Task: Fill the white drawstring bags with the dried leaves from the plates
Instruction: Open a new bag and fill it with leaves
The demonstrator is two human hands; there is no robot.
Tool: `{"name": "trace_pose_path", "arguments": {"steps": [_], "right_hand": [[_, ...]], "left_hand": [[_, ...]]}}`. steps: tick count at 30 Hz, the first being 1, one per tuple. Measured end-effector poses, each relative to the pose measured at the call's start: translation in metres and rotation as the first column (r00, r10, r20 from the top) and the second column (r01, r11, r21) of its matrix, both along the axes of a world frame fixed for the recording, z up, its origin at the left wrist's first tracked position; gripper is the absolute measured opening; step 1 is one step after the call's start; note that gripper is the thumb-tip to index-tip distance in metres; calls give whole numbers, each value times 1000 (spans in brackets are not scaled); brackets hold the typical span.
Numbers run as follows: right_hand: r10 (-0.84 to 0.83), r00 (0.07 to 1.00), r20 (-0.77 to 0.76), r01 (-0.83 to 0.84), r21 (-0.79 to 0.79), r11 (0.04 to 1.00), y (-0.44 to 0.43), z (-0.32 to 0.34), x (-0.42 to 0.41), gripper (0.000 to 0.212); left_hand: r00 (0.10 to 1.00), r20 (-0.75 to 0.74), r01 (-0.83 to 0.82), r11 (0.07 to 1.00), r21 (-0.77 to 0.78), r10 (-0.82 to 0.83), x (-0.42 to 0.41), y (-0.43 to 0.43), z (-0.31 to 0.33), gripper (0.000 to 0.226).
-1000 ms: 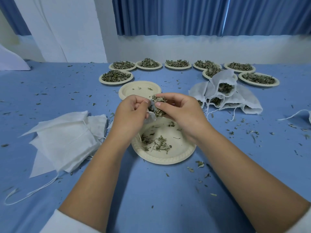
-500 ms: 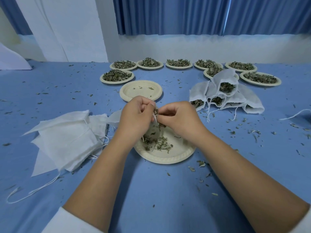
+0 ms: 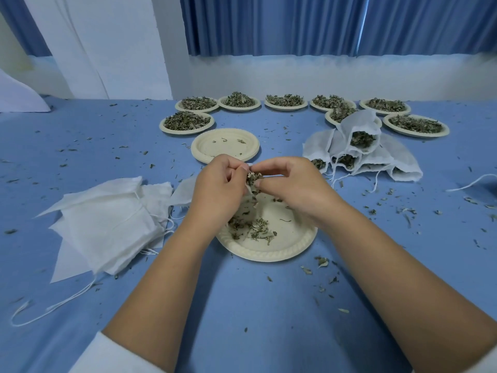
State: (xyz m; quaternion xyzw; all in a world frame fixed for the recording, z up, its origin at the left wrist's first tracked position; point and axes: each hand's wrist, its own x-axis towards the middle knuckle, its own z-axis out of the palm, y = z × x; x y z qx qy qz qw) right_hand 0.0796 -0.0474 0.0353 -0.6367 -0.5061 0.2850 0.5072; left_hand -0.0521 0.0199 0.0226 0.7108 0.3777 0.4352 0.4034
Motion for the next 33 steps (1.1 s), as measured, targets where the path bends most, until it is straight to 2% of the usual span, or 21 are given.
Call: {"name": "trace_pose_path", "arguments": {"steps": [5,12,18,21,25,27,28,30,31,33], "right_hand": [[-33,983,-181,51,96,994,1,-1,-7,14],[-70,997,-27,73,131,989,0,-5,-8,18],[61,981,-185,-54,44,998,4,-4,-7,12],[80,985,-154,-71,64,995,2,-6,-7,10],[-46,983,-176,63,89,994,3,-9,-11,9],[-146,975,-167,155,42,987,6,-11,-9,22],[-159,967,-199,163,7,987,8,-12,-8,29],[-78,933,-351,59,-65,996,8,-12,-6,39],[-17,898,-439,-21,-81,996,8,-12,-5,36],[80,833,-547,-131,-55,990,8,-13,-5,17]], "left_hand": [[999,36,8,999,-43,-7,-2,0,4,12],[998,58,24,997,-73,-20,-4,0,7,14],[996,84,-6,996,-92,13,-4,1,7,14],[997,78,1,996,-89,6,-4,1,7,14],[995,83,57,994,-96,-49,-4,-3,8,14],[993,93,84,991,-104,-74,-4,-4,9,13],[991,100,95,989,-111,-83,-4,-4,10,12],[988,121,116,985,-127,-101,-5,-5,12,12],[986,127,127,984,-127,-110,-6,-6,13,13],[982,132,147,984,-105,-133,-7,-8,15,15]]}}
